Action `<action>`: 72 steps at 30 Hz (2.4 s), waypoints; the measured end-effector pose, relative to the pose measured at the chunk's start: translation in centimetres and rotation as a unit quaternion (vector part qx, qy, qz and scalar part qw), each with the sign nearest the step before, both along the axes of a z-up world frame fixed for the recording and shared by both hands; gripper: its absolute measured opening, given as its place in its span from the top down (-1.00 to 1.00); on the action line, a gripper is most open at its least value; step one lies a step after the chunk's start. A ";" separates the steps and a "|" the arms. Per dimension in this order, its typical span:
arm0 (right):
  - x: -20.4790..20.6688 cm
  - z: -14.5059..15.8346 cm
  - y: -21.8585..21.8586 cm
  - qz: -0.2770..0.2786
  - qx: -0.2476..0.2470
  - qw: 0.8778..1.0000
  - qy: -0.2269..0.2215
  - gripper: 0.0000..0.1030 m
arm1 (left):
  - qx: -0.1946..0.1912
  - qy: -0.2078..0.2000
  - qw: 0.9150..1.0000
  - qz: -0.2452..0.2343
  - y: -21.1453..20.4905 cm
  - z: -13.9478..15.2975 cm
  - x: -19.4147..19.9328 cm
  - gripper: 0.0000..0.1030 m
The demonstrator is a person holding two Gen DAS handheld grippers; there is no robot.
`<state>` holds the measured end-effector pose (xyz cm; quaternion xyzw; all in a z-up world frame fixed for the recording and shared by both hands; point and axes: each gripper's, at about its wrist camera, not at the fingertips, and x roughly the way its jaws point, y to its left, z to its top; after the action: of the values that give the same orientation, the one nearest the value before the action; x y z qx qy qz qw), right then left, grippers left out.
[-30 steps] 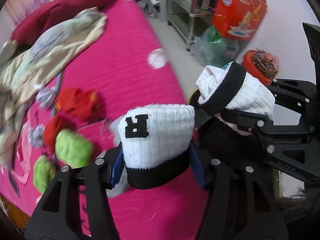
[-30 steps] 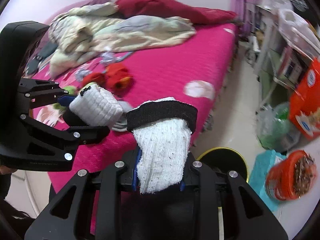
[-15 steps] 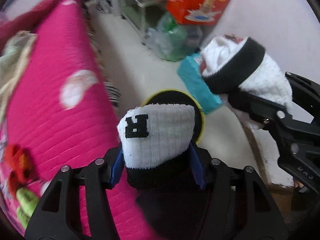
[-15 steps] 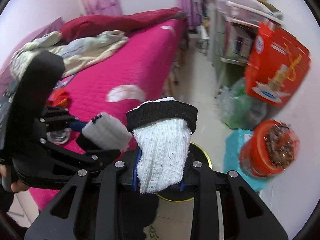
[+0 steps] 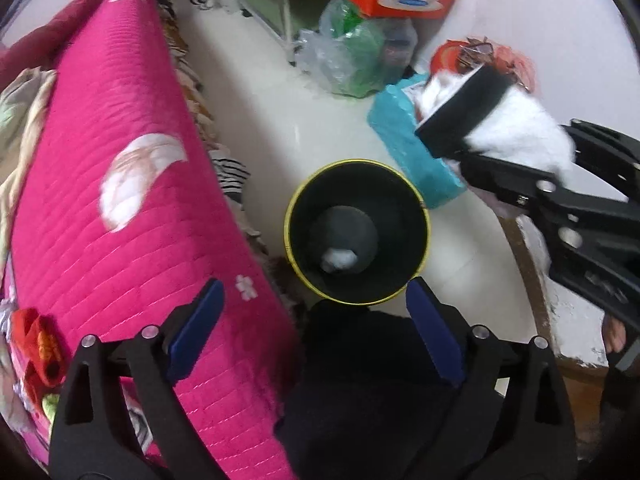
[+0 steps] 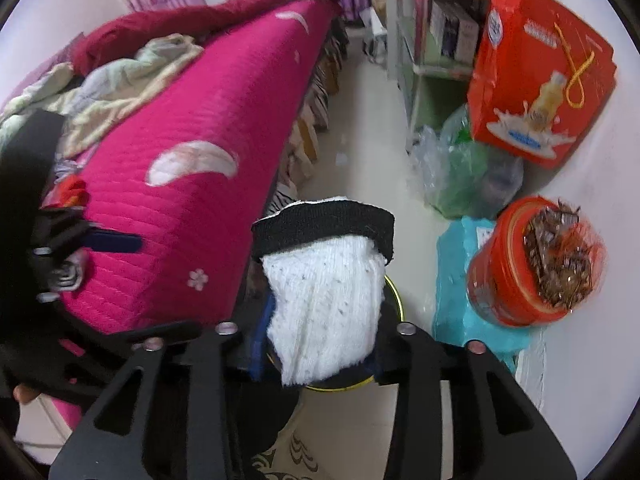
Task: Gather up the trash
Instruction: 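Move both tools back over the bed toward the grey socks, then grasp the dark grey sock with the left tool while the right tool grasps the light grey sock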
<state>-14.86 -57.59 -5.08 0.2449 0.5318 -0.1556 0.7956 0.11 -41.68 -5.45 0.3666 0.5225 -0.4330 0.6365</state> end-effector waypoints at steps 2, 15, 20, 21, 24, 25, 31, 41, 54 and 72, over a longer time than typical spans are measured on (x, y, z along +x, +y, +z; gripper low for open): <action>0.3 -0.9 0.1 0.001 0.003 1.000 0.014 -0.19 | -0.005 -0.002 1.000 0.008 0.7 0.4 0.2 -0.77; 1.9 -1.0 2.8 0.016 0.002 0.999 0.029 -0.36 | -0.031 -0.018 0.995 0.090 6.9 3.2 0.4 -0.82; 3.2 0.8 4.7 0.042 -0.006 0.999 0.006 -0.41 | -0.033 -0.042 0.990 0.130 9.8 4.2 0.7 -0.82; 3.6 1.1 5.3 0.051 -0.009 0.999 0.003 -0.41 | -0.035 -0.043 0.988 0.142 10.5 4.5 0.8 -0.82; 4.7 2.0 6.6 0.075 -0.010 0.997 -0.008 -0.41 | -0.041 -0.049 0.983 0.172 12.3 5.2 1.0 -0.82; 5.1 2.2 7.1 0.082 -0.011 0.996 -0.011 -0.41 | -0.042 -0.050 0.981 0.183 12.9 5.5 1.1 -0.82; 7.3 4.0 10.2 0.141 -0.031 0.989 -0.032 -0.60 | -0.042 -0.081 0.972 0.218 15.7 6.6 1.2 -0.82; 10.5 5.5 15.4 0.249 -0.050 0.965 -0.059 -0.70 | -0.035 -0.094 0.957 0.272 19.8 6.9 2.0 -0.85; 13.3 5.8 20.5 0.359 -0.074 0.928 -0.070 -0.70 | -0.026 -0.080 0.924 0.373 25.8 5.8 3.8 -0.88; 15.1 5.2 23.3 0.443 -0.084 0.890 -0.074 -0.72 | -0.001 -0.065 0.923 0.378 25.4 2.5 4.8 -0.88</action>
<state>0.28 -34.26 0.17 -0.0730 0.5094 0.1876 0.8367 4.89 -16.26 -2.90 0.1682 0.5794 -0.1359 0.7858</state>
